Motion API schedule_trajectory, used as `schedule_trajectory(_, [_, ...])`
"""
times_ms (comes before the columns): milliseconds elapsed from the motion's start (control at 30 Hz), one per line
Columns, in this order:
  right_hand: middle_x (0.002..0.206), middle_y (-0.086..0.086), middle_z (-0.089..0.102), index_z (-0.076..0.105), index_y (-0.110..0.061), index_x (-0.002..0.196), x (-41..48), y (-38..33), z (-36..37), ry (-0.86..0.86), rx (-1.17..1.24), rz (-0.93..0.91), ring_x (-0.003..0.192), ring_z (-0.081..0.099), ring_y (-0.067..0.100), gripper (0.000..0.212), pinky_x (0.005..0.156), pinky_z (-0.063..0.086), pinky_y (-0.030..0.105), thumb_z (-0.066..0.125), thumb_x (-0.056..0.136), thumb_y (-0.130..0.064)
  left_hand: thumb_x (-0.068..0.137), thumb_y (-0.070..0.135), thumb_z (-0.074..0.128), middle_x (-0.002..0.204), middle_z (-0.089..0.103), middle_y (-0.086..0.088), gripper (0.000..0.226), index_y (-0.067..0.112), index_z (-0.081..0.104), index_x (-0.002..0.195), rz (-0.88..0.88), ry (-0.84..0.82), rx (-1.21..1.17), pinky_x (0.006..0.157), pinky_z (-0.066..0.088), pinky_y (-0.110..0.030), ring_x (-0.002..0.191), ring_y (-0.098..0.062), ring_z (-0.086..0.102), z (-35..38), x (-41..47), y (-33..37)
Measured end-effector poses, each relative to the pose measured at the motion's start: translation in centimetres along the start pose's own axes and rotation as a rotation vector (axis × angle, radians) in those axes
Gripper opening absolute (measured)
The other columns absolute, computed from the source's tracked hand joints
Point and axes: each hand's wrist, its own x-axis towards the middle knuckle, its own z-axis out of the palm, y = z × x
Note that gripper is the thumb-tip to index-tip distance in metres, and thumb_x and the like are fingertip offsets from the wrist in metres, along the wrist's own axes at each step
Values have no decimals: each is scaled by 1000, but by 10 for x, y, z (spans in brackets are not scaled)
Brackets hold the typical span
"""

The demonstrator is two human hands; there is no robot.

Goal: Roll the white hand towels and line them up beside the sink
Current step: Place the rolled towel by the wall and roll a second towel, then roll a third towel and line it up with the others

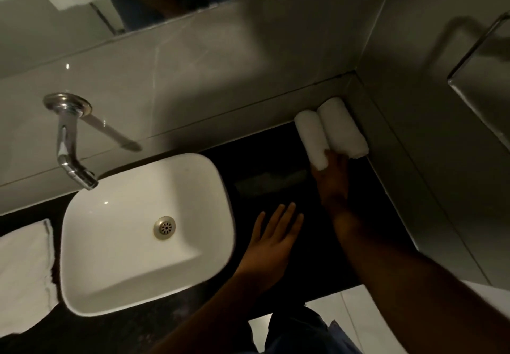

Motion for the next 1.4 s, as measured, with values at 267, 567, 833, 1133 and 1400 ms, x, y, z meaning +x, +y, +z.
schedule_trajectory(267, [146,11,45,45,-20,146,24,5,3,211,-248,-131,127,49,31,60,111,41,45,62,93,-44,90,25,54,169,-3,-4,83,27,9,160,-51,-93,2,119,13,-61,154,-27,-3,9,-56,-7])
schedule_trajectory(567, [157,16,39,49,-10,147,26,-4,5,56,-720,-692,143,38,40,67,114,28,62,73,85,-7,88,24,54,169,4,2,85,34,10,159,-58,-18,-59,119,15,-59,154,-23,0,-20,-57,-12])
schedule_trajectory(833, [167,14,2,-5,-8,159,45,-52,-3,-114,-894,-123,154,4,31,80,124,3,49,44,102,-37,93,24,49,169,2,1,74,31,14,159,-95,81,51,120,6,-58,154,-20,-3,-58,-76,-43])
schedule_trajectory(1133, [168,5,0,-3,-20,160,5,-75,15,-88,-966,-202,153,1,25,86,122,5,51,42,95,-54,88,18,47,165,22,6,71,37,29,154,-461,401,-39,122,-4,-51,154,-14,5,-95,-179,-137])
schedule_trajectory(1400, [150,11,42,39,-22,147,-79,-124,62,-30,-818,-356,136,40,36,68,106,38,61,52,85,-49,95,23,47,143,53,1,43,28,53,137,-1036,747,-244,113,27,-58,135,-20,46,-50,-330,-256])
